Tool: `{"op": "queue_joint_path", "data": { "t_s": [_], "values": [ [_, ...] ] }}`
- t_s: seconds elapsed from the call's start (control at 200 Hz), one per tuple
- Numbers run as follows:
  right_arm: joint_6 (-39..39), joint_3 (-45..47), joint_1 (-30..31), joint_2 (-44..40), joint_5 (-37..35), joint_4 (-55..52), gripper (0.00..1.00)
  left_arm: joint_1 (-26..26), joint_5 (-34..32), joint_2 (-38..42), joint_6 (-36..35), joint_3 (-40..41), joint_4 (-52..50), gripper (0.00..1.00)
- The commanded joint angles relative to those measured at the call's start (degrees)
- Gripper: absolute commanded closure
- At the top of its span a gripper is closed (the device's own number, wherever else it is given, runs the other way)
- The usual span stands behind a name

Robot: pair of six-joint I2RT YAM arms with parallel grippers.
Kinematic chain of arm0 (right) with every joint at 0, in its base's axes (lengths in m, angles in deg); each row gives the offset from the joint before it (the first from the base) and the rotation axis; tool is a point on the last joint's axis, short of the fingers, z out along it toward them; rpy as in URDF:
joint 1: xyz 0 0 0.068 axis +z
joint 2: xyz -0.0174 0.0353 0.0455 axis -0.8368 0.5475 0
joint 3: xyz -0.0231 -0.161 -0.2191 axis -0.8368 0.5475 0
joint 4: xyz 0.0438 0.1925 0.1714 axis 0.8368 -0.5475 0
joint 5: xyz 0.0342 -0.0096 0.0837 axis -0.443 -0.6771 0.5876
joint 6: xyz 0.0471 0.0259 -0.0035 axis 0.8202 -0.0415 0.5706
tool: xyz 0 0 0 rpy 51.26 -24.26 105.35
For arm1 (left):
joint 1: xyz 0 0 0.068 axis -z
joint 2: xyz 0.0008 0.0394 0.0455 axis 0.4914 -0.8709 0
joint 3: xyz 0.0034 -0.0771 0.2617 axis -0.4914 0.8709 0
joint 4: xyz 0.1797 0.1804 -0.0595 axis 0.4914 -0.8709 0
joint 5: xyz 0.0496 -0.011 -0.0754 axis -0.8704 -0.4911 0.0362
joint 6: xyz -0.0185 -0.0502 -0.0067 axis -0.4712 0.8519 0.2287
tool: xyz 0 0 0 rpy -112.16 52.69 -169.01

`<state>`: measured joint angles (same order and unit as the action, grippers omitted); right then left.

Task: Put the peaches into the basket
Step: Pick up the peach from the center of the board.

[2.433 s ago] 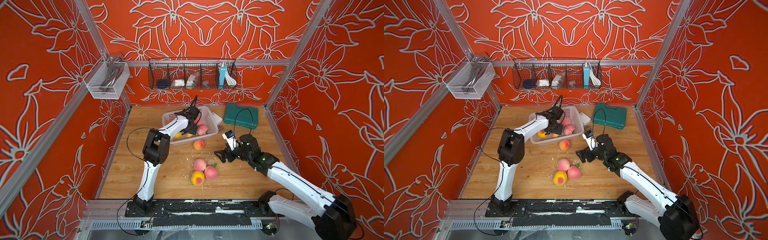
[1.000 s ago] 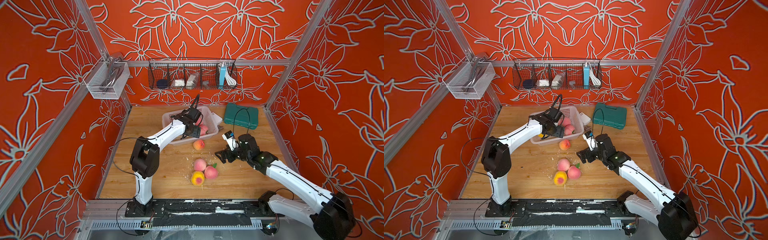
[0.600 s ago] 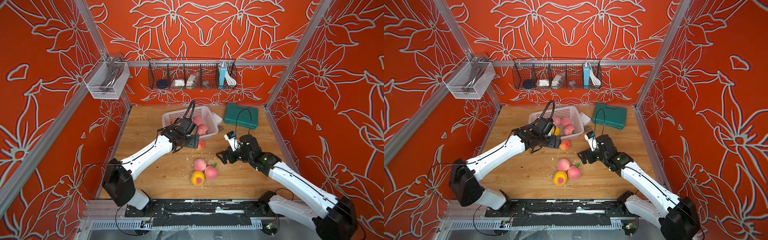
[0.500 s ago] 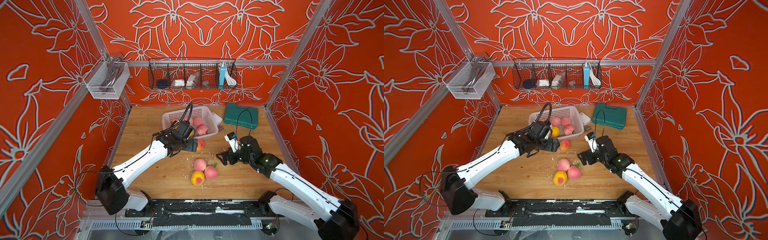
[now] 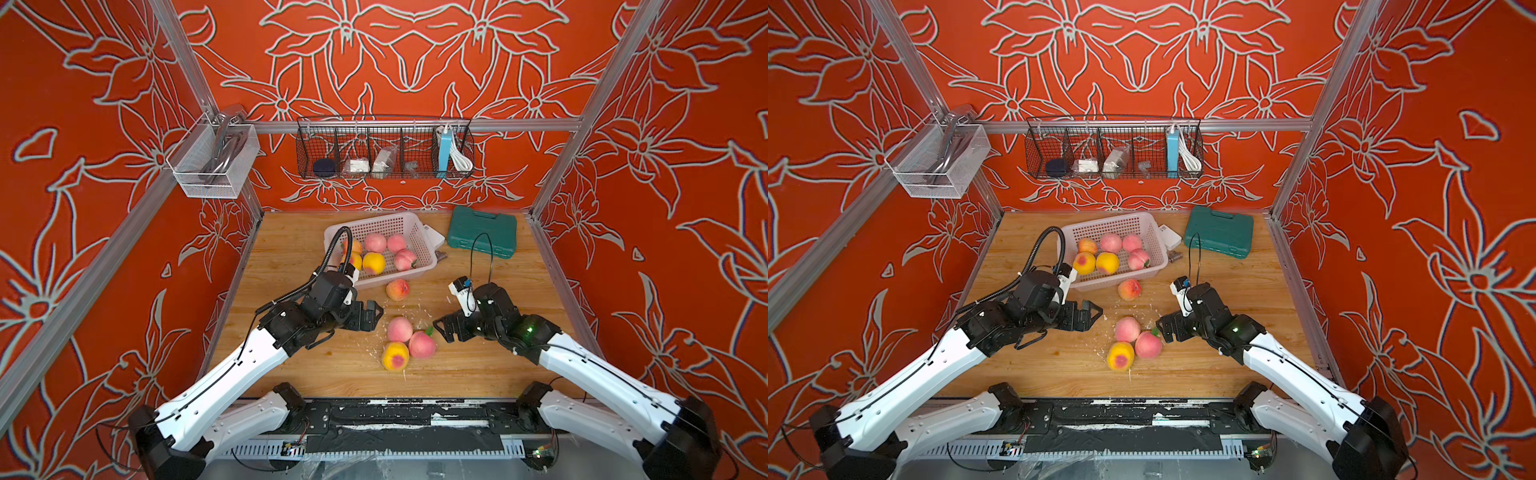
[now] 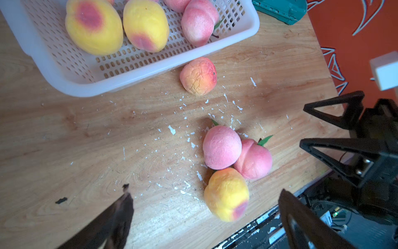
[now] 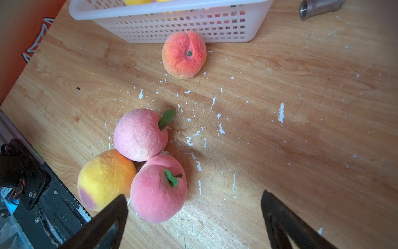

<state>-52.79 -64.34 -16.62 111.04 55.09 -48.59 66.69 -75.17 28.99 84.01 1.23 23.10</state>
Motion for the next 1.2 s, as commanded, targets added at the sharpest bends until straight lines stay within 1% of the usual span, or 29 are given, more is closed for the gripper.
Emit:
{"op": "queue_joint_path", "data": {
  "t_s": [0.0, 0.135, 0.375, 0.721, 0.936, 1.196],
  "values": [
    [1.34, 1.58, 1.56, 1.27, -1.21, 0.73, 0.01, 0.45, 2.51, 2.5, 1.75, 1.73, -1.92, 0.02],
    [1.86, 3.02, 3.37, 3.01, -1.24, 2.34, 0.02, 0.46, 3.16, 4.57, 2.65, 4.04, -1.57, 0.02],
    [1.74, 3.31, 5.82, 7.26, -0.36, 4.93, 0.01, 0.45, 6.19, 5.75, 4.0, 7.18, 2.03, 0.02],
    [1.7, 2.28, 8.46, 12.84, 1.14, 8.3, 0.01, 0.45, 5.78, 6.56, 4.27, 9.3, 3.24, 0.02],
    [2.25, 2.02, 10.31, 13.09, 1.58, 9.17, 0.01, 0.45, 5.14, 7.39, 4.37, 10.41, 3.41, 0.02],
    [2.58, 1.79, 11.06, 11.99, 2.63, 10.18, 0.01, 0.45, 4.97, 8.14, 4.37, 10.43, 2.89, 0.02]
  ]
}}
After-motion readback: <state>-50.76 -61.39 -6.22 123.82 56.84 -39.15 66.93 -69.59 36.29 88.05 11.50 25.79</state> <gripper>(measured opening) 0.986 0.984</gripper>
